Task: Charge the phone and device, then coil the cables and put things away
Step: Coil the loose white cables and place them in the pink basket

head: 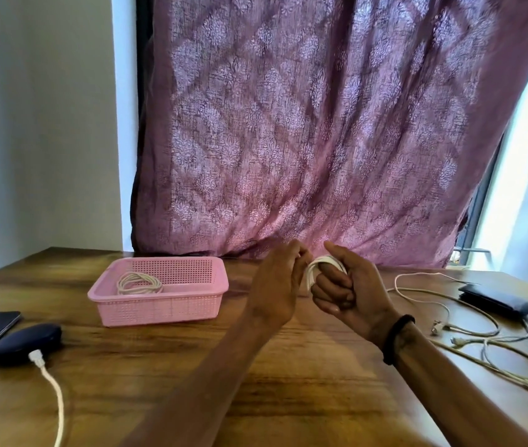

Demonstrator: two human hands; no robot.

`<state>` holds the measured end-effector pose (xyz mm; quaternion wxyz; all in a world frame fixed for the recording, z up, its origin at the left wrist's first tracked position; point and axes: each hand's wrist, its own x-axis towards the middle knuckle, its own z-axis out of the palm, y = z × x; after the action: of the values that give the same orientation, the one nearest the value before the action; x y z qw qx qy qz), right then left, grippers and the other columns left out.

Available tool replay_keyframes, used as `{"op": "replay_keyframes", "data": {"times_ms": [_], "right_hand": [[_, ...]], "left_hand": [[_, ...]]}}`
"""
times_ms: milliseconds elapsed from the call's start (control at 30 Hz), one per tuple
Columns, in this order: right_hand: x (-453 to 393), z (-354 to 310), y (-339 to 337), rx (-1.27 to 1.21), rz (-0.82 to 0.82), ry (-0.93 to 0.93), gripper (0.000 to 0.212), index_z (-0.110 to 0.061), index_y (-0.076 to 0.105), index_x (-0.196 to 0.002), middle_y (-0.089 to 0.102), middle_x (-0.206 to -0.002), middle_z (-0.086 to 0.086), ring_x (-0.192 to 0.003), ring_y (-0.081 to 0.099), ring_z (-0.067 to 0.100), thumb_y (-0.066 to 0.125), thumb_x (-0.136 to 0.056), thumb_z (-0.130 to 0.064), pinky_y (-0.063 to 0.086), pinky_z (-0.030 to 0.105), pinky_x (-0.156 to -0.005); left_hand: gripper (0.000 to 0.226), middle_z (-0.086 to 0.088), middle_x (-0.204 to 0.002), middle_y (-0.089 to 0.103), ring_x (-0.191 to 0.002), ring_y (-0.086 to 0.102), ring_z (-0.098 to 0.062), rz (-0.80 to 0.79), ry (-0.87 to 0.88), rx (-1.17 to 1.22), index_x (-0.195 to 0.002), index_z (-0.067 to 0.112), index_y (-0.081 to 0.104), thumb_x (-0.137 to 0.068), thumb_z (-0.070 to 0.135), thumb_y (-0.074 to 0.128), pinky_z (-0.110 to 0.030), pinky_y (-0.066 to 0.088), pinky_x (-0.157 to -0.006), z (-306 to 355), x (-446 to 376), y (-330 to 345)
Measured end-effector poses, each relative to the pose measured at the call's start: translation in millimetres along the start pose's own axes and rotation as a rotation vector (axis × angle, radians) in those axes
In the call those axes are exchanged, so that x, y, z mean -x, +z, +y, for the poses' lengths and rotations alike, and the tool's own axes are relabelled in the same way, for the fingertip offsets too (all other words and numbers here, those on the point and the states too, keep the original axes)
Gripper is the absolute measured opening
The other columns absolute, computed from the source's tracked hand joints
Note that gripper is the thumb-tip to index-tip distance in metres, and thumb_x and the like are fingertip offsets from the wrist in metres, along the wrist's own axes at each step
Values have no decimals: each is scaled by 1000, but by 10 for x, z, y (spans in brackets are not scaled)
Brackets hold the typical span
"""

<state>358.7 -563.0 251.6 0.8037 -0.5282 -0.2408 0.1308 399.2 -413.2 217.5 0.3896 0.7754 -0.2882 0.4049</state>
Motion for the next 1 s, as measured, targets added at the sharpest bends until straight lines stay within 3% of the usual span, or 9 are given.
{"op": "replay_keyframes", "data": {"times_ms": [167,333,467,600,700,867,1000], "right_hand": [[16,-44,-70,-84,58,-41,61,-20,15,-53,18,-34,-2,-37,6,16,45,-104,-37,16,25,-36],[14,-70,-126,-105,103,-53,62,-19,26,-46,19,-34,-2,-38,5,16,48,-102,-35,17,25,-37],[8,-82,-228,-153,78,-31,62,-20,26,-47,9,-39,0,-37,7,16,46,-103,-35,18,25,-36],[3,-46,-284,-228,31,-10,63,-23,21,-51,10,-40,-1,-36,10,14,45,-106,-37,22,24,-37],[14,-33,-283,-260,42,-25,67,-21,29,-45,15,-35,-2,-33,13,14,48,-107,-39,24,24,-37],[-41,62,-169,-119,293,-163,65,-21,34,-44,25,-33,-4,-27,23,9,61,-101,-38,34,23,-35],[-74,121,-196,32,525,-223,55,-21,44,-52,33,-43,-2,-36,29,11,76,-87,-49,39,27,-50]], "left_hand": [[25,1,-93,65,-87,61,-17,-24,-19,98,-103,18,75,-97,32,55,-36,51,-77,-21,3,44],[58,-17,-77,72,-73,71,-18,-235,-386,573,-83,8,74,-93,62,54,-45,63,-76,111,-24,37],[21,0,-68,66,-64,60,-11,-299,-377,653,-84,21,75,-98,34,66,-27,53,-63,121,-34,29],[23,2,-63,58,-54,51,-12,-309,-405,691,-80,22,68,-101,25,61,-27,44,-53,127,-17,75],[24,11,-60,58,-55,49,-7,-331,-405,707,-81,22,65,-103,22,57,-26,40,-55,155,-27,76],[17,8,-68,57,-62,48,-6,-282,-407,708,-88,20,67,-99,31,61,-28,38,-62,131,-24,89],[16,2,-76,63,-74,53,-11,-235,-412,743,-85,20,70,-96,31,65,-29,42,-71,132,-61,60]]}}
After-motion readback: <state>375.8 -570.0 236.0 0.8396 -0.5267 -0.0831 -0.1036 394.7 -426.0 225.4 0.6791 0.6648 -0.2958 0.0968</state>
